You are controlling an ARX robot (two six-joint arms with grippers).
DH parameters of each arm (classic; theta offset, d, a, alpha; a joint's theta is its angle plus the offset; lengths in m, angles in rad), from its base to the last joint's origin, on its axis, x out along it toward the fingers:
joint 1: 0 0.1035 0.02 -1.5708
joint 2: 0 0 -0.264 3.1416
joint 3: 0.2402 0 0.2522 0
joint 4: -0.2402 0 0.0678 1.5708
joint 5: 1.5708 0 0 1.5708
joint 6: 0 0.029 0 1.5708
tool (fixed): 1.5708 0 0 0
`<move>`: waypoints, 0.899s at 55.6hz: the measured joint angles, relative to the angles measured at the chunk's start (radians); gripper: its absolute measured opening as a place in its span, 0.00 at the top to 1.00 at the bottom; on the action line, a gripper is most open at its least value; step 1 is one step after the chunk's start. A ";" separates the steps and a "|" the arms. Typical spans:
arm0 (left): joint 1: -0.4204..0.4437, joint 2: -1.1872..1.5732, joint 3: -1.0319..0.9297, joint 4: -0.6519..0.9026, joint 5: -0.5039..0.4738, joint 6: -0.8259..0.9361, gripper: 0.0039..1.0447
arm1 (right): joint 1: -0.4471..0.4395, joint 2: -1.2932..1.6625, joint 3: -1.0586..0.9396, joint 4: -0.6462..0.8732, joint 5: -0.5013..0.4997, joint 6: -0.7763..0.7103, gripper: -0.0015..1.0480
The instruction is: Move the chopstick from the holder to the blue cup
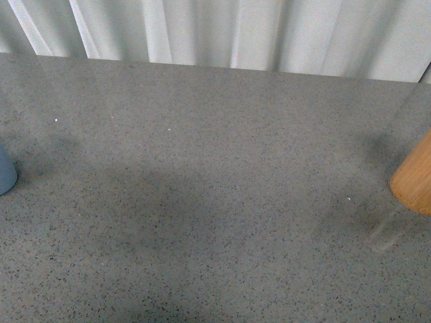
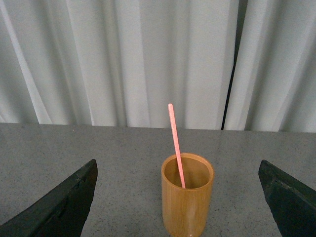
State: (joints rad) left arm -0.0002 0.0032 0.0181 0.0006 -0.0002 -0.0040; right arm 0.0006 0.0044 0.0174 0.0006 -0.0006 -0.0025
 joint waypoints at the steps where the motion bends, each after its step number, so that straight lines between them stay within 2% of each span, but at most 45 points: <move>1: 0.000 0.000 0.000 0.000 0.000 0.000 0.06 | 0.000 0.000 0.000 0.000 0.000 0.000 0.10; 50: 0.000 0.000 0.000 0.000 0.000 0.000 0.06 | 0.000 0.000 0.000 0.000 0.000 0.000 0.10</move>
State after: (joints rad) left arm -0.0002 0.0032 0.0181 0.0006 -0.0002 -0.0040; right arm 0.0006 0.0044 0.0174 0.0006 -0.0006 -0.0025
